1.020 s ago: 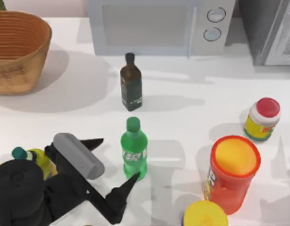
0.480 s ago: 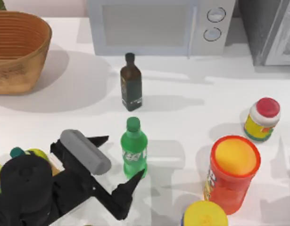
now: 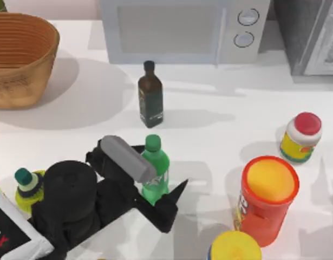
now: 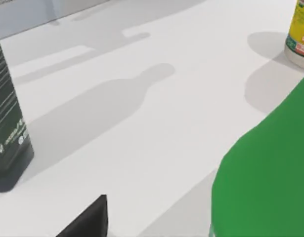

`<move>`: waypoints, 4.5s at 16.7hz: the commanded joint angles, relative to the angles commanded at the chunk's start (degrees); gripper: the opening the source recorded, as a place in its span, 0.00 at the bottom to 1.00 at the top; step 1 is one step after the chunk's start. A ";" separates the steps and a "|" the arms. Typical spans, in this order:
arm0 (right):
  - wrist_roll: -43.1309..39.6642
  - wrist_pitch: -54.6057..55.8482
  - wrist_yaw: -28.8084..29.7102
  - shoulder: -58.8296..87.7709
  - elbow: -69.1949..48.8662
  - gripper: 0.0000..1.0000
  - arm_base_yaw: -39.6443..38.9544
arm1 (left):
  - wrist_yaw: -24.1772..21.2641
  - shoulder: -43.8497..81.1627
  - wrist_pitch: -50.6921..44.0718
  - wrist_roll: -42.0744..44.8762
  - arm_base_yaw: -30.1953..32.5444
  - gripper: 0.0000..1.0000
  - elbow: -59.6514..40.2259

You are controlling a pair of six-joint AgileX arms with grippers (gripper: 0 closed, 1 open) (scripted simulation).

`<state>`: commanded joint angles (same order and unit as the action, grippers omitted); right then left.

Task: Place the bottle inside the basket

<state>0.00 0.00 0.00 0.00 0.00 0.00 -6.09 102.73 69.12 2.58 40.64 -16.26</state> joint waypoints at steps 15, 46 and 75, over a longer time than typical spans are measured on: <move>0.00 0.00 0.00 0.00 0.00 1.00 0.00 | 0.05 2.00 0.94 -0.02 0.09 0.32 -1.06; 0.00 0.00 0.00 0.00 0.00 1.00 0.00 | 0.91 -15.58 -55.93 0.98 -32.71 0.00 -41.36; 0.00 0.00 0.00 0.00 0.00 1.00 0.00 | -2.34 -5.84 -61.88 1.00 -47.96 0.00 -56.33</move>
<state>0.00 0.00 0.00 0.00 0.00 0.00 -8.43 96.89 7.24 3.57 -7.32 -72.59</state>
